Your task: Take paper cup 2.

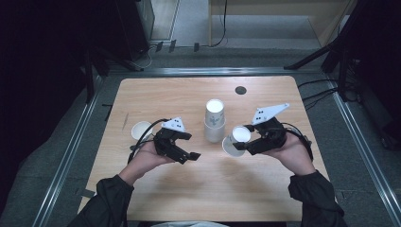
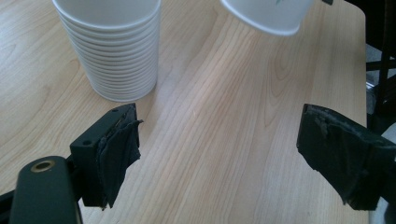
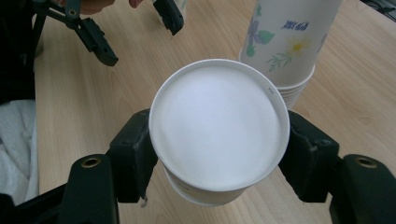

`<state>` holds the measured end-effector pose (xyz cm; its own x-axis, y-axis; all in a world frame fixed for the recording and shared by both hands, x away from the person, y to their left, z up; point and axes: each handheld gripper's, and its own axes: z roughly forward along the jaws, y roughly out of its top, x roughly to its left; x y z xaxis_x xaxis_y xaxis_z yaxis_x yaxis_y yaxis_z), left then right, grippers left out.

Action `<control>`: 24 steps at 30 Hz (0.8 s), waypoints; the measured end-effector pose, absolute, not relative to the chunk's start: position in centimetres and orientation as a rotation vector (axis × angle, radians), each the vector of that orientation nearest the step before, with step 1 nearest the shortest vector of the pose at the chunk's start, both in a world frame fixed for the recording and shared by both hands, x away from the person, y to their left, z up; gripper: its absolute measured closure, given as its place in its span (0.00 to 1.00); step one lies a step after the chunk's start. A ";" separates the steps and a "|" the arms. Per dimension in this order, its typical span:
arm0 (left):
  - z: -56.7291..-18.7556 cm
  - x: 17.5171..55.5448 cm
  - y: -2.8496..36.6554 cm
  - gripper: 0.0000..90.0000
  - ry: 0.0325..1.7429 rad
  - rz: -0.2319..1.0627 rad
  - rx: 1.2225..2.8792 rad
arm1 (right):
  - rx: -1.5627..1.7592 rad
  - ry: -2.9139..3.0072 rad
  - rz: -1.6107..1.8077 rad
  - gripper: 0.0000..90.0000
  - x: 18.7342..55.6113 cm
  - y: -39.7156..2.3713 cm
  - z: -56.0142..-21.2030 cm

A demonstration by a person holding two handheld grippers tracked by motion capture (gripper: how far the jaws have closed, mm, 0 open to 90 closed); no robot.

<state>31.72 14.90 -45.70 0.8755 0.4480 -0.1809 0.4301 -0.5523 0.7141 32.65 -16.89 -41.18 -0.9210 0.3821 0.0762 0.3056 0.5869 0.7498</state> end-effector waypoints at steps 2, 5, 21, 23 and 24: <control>-45.8 31.7 14.8 0.15 0.625 0.023 2.228 | 0.590 2.722 1.270 0.38 32.6 -16.6 -42.0; -45.9 31.6 14.6 0.15 0.609 0.018 2.236 | 0.577 2.756 1.246 0.38 32.3 -16.0 -43.1; -46.3 31.0 13.9 0.15 0.537 -0.029 2.209 | 0.500 2.801 1.319 0.38 31.3 -13.6 -45.8; -46.4 31.1 13.8 0.15 0.535 -0.038 2.209 | 0.489 2.799 1.348 0.38 31.4 -13.4 -45.8; -46.5 31.0 13.8 0.15 0.535 -0.039 2.208 | 0.491 2.800 1.361 0.38 31.4 -13.2 -45.8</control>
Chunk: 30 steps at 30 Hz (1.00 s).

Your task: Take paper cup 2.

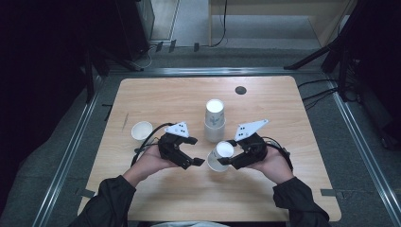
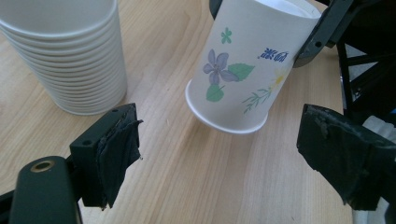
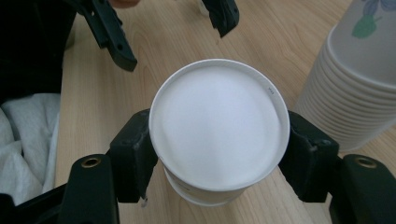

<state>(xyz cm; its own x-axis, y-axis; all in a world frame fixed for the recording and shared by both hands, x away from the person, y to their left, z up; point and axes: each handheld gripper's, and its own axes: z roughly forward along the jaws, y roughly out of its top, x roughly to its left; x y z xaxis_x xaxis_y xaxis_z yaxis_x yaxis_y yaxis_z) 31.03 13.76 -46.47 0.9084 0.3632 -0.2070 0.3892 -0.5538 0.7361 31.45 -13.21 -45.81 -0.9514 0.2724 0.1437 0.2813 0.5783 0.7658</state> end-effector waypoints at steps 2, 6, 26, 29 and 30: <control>-46.5 30.9 13.6 0.15 0.528 -0.043 2.207 | -0.480 -2.773 -1.353 0.38 31.6 -13.0 -45.8; -46.5 30.7 13.5 0.15 0.511 -0.048 2.198 | -0.472 -2.750 -1.367 0.38 31.8 -12.6 -45.6; -46.3 29.7 13.2 0.15 0.452 -0.042 2.108 | -0.402 -2.612 -1.505 0.38 31.5 -10.4 -43.1; -46.3 29.5 13.1 0.16 0.441 -0.033 2.112 | -0.405 -2.596 -1.514 0.38 31.5 -10.3 -43.0; -46.2 29.4 13.0 0.16 0.432 -0.022 2.115 | -0.406 -2.589 -1.518 0.38 31.5 -10.2 -42.9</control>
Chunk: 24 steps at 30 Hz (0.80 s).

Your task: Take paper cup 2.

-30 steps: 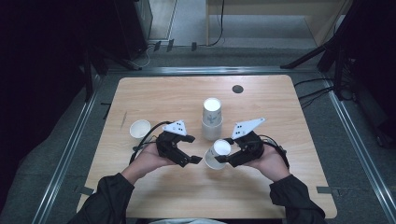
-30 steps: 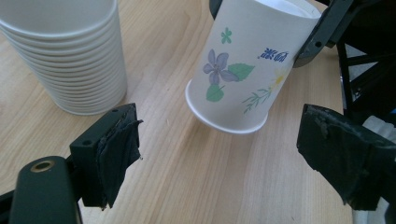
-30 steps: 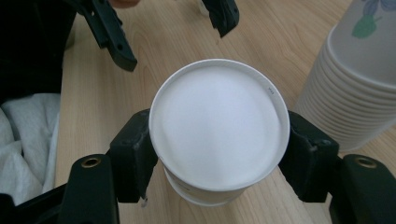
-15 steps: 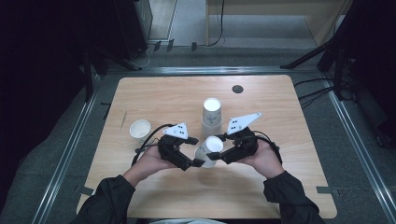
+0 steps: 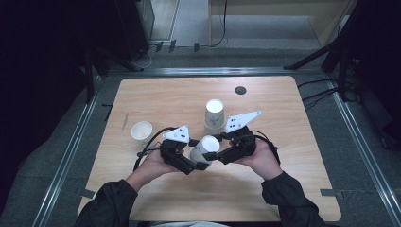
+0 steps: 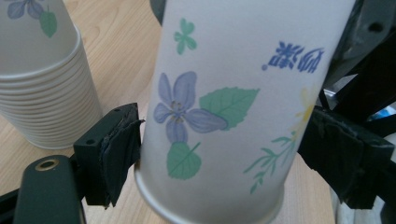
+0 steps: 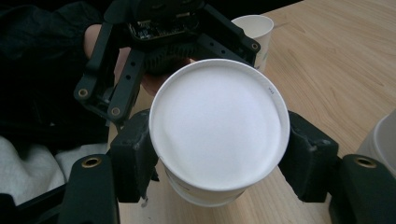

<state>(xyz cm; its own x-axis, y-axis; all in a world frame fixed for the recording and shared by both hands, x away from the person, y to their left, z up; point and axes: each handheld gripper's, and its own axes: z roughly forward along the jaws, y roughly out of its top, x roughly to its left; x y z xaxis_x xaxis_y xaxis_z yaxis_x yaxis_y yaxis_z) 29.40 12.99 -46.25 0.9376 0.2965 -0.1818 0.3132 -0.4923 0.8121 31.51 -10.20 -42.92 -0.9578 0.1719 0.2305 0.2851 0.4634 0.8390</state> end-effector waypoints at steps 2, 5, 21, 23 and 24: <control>-46.2 29.2 13.0 0.19 0.426 -0.003 2.112 | -0.403 -2.583 -1.519 0.38 31.4 -10.1 -42.8; -46.0 29.2 13.2 0.28 0.414 0.008 2.100 | -0.398 -2.575 -1.533 0.38 31.4 -10.1 -42.7; -45.4 29.4 13.7 0.33 0.411 -0.032 2.178 | -0.387 -2.599 -1.499 0.24 31.6 -11.0 -42.9; -45.0 29.5 13.9 0.33 0.419 0.002 2.200 | -0.396 -2.622 -1.488 0.24 31.5 -11.4 -43.1; -44.7 29.6 14.1 0.33 0.415 -0.012 2.210 | -0.401 -2.643 -1.472 0.24 31.5 -11.6 -43.2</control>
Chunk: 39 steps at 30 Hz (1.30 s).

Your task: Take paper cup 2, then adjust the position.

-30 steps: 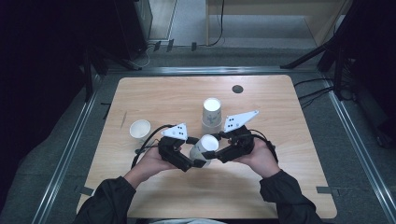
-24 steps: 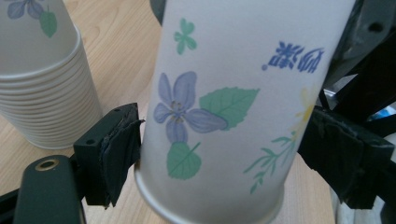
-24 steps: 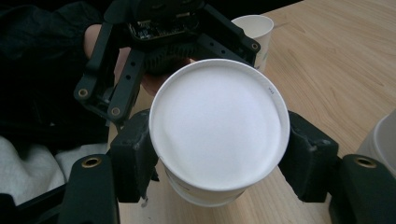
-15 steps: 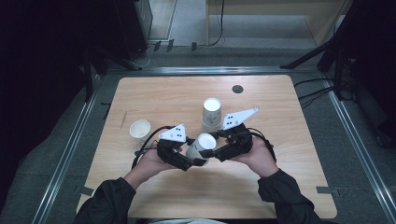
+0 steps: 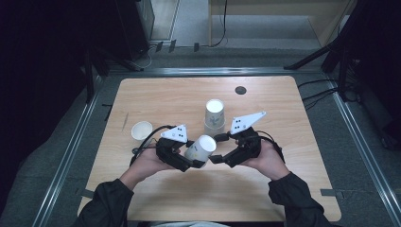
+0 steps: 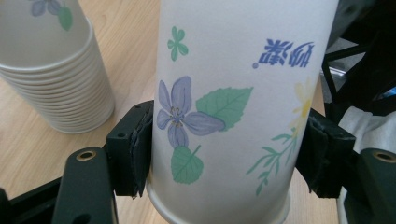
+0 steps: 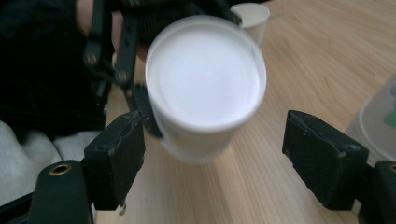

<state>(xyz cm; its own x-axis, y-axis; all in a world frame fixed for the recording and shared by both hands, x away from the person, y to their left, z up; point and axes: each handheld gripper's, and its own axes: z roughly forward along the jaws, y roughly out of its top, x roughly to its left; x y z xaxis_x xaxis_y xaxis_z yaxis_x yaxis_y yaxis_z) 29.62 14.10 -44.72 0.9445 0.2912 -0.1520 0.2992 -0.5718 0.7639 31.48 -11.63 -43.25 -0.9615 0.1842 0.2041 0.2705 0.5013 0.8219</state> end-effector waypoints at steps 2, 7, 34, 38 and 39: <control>-44.5 29.6 14.1 0.33 0.409 0.001 2.227 | -0.399 -2.682 -1.428 0.24 31.3 -12.0 -43.8; -44.6 29.7 13.9 0.33 0.380 0.026 2.305 | -0.365 -2.717 -1.370 0.27 31.1 -12.0 -45.3; -46.7 31.3 11.3 0.32 0.260 -0.079 2.526 | -0.405 -2.762 -1.352 0.27 30.6 -12.2 -46.9; -47.4 31.2 10.7 0.32 0.238 -0.088 2.558 | -0.397 -2.764 -1.340 0.27 30.5 -12.1 -47.0; -47.5 31.1 10.6 0.32 0.225 -0.100 2.568 | -0.390 -2.765 -1.342 0.27 30.5 -12.0 -47.1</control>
